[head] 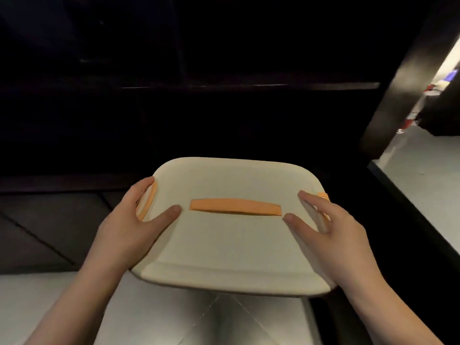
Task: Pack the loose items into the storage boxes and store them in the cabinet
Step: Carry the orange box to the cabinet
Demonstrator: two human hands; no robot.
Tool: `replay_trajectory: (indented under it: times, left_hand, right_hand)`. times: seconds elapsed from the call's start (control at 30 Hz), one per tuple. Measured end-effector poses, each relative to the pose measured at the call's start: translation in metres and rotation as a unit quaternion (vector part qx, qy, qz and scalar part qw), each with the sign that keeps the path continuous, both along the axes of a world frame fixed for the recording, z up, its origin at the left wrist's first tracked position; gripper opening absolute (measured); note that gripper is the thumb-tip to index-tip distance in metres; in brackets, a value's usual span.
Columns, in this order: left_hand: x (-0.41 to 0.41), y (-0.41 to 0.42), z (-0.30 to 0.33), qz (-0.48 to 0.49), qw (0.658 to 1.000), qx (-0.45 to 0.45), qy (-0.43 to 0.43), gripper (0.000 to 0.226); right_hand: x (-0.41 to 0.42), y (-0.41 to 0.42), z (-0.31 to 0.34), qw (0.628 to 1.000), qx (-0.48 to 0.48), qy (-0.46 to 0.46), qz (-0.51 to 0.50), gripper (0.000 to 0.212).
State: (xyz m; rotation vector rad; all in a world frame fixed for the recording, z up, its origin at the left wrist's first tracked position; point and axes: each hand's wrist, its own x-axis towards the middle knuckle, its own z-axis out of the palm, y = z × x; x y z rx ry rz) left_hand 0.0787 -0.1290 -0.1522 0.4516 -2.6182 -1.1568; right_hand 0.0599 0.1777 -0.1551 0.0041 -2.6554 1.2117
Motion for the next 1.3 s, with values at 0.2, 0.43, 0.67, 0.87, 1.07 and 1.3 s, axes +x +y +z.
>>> replay_trajectory:
  times: [0.2, 0.43, 0.67, 0.87, 1.07, 1.3]
  left_hand:
    - [0.076, -0.135, -0.007, 0.192, 0.980, 0.015, 0.040, 0.063]
    - [0.164, -0.241, -0.025, 0.403, 0.914, 0.032, 0.018, 0.053]
    - [0.237, -0.318, -0.046, 0.545, 0.838, 0.003, 0.017, 0.053]
    - [0.297, -0.379, -0.057, 0.642, 0.765, 0.024, 0.043, 0.053]
    - [0.357, -0.475, -0.068, 0.688, 0.721, 0.048, 0.069, 0.058]
    - [0.409, -0.623, -0.055, 0.684, 0.726, 0.030, 0.066, 0.057]
  right_hand:
    - [-0.034, -0.156, -0.018, 0.984, -0.085, -0.017, 0.156, 0.050]
    - [-0.046, -0.327, -0.025, 0.945, -0.069, -0.054, 0.316, 0.054]
    - [-0.042, -0.496, -0.042, 0.888, -0.073, -0.086, 0.445, 0.051]
    - [-0.006, -0.635, -0.049, 0.831, -0.087, -0.121, 0.535, 0.057]
    - [0.048, -0.769, -0.058, 0.792, -0.082, -0.128, 0.591, 0.059]
    - [0.098, -0.917, -0.050, 0.793, -0.092, -0.117, 0.591, 0.058]
